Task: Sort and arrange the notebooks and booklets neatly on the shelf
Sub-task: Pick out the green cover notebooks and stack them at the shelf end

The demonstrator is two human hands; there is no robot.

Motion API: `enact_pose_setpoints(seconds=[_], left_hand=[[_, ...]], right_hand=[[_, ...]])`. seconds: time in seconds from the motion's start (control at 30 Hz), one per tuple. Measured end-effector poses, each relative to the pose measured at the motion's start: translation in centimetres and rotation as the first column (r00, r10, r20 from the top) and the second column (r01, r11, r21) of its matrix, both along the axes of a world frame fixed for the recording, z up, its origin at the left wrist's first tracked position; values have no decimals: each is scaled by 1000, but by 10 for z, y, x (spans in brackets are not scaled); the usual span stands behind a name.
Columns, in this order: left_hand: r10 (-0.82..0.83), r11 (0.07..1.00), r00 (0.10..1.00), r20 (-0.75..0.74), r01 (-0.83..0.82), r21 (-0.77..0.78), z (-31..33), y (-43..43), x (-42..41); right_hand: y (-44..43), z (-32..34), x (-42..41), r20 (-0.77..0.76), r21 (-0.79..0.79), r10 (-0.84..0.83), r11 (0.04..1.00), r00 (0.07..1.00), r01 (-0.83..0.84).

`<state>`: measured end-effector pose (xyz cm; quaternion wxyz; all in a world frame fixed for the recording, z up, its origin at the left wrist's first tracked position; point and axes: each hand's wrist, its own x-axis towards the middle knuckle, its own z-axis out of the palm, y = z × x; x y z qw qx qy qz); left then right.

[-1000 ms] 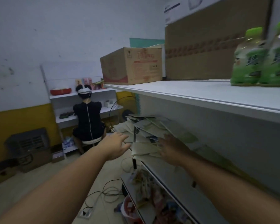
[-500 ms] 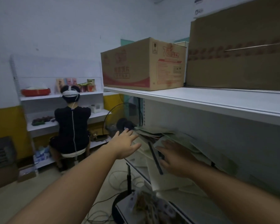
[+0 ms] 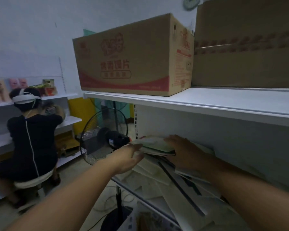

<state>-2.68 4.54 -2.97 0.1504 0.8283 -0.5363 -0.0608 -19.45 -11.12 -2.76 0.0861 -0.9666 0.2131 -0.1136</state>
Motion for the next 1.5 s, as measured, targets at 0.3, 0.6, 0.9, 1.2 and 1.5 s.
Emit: enact_pose_setpoints(seconds=[0.3,0.6,0.9,1.2,1.5], left_hand=[[-62,927,762,-644,-196,-320,13,-26,53],[-286,945,-313,-906,-248,-213,14,-66,85],[-355,934,-317,-879,-147,-325,7,-92,106],[-239,952,-225,-945,137,-274,22,-83,86],[-263,954,-177,-948,101,-283,24,-70,43]], right_hand=[[-27,14,25,198,-16,-85,996,977,90],[9,11,73,442,-261,99,965,892,22],[41,-11,35,371,-105,-212,958,904,267],[6,-8,-47,118,88,-801,598,587,797],[-11,-14,-73,231,-43,-850,477,473,878]])
